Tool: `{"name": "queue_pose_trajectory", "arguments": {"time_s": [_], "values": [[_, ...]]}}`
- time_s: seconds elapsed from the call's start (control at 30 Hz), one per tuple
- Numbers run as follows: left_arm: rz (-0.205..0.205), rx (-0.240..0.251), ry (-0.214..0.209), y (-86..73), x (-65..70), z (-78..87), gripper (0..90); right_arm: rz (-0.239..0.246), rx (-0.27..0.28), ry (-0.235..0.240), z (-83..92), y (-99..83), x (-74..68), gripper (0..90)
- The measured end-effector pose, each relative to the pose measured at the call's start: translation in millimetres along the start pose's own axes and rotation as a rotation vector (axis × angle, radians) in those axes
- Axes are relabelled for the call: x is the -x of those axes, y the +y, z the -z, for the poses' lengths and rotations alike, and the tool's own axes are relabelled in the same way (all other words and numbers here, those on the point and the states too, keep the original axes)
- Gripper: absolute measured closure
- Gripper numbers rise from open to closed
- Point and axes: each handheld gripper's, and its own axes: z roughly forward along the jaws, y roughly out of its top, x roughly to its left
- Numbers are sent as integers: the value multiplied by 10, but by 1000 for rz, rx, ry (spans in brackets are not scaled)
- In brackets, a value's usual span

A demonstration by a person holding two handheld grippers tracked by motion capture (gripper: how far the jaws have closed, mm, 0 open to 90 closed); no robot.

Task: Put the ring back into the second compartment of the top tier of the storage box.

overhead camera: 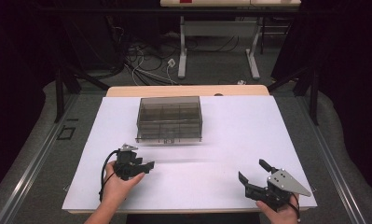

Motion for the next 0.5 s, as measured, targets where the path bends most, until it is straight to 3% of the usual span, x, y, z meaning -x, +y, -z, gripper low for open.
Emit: {"name": "queue_pose_trajectory", "arguments": {"time_s": [0.5], "values": [[74,-65,-6,32,-38,-55,511,5,2,3,-2,0,1,151]]}}
